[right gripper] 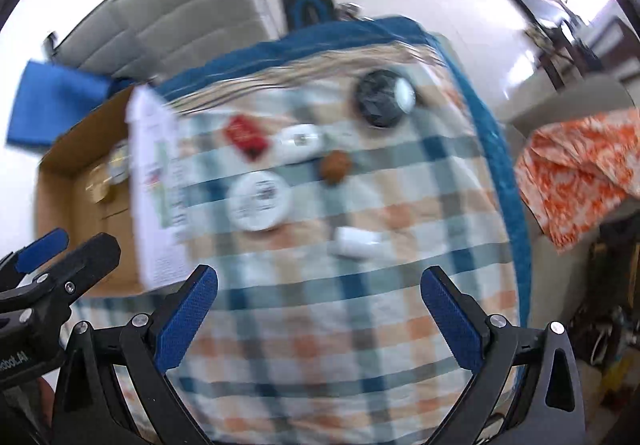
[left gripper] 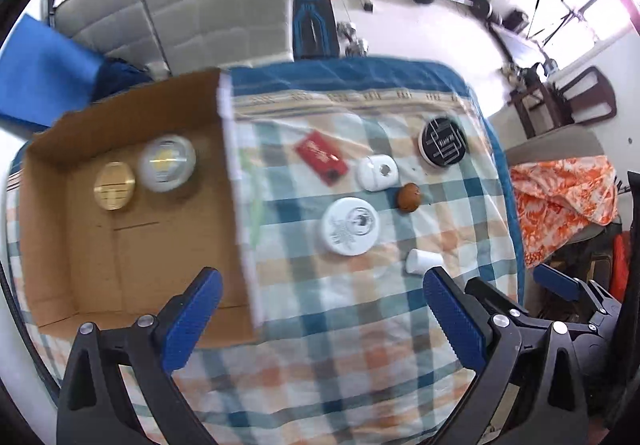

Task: Organize rigid objects
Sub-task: 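Grasp the white cream jar with the left gripper while the right grasps the black jar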

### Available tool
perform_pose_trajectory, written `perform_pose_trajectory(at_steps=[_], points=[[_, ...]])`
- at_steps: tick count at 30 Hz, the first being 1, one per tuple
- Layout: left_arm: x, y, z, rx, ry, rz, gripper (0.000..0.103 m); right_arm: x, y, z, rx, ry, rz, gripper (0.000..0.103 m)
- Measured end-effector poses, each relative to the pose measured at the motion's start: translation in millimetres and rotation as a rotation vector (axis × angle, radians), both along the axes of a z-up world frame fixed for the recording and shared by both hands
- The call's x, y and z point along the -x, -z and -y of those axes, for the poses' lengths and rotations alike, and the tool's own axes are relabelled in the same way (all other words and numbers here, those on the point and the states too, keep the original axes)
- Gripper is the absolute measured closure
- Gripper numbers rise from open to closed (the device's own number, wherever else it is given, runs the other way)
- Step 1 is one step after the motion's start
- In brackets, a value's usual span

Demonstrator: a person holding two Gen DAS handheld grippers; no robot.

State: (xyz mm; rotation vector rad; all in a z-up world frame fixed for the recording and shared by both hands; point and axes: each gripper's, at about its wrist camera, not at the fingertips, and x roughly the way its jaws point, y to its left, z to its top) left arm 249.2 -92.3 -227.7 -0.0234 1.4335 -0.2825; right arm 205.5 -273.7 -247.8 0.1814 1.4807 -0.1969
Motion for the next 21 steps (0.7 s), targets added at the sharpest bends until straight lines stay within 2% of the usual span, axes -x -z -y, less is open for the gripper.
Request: perform_pose_trajectory(at_steps=[7, 17, 18, 19, 21], points=[[-28.7, 69.2, 49.4, -0.067, 0.014, -0.085, 0.0, -14.0, 58.3, 63.5, -0.014, 0.064, -0.067, 0.0], [-45.1, 168.3, 74.1, -0.185, 0.044, -0.236, 0.006, -25.0, 135.1, 89.1, -0.075, 0.109, -0.108, 0.0], [-45.5, 176.2, 74.6, -0.201, 0.049, -0.246, 0.017, -26.4, 140.2, 89.9, -0.076, 0.11, -0.114, 0.0], [-45.5, 182.4, 75.1, -0.211, 0.056, -0.253, 0.036, -28.3, 145.0, 90.4, -0.075, 0.11, -0.12, 0.0], [-45.2, 183.7, 75.6, -0.209, 0.057, -0.243, 0.037, -31.7, 150.7, 91.2, -0.083, 0.107, -0.125, 0.0]])
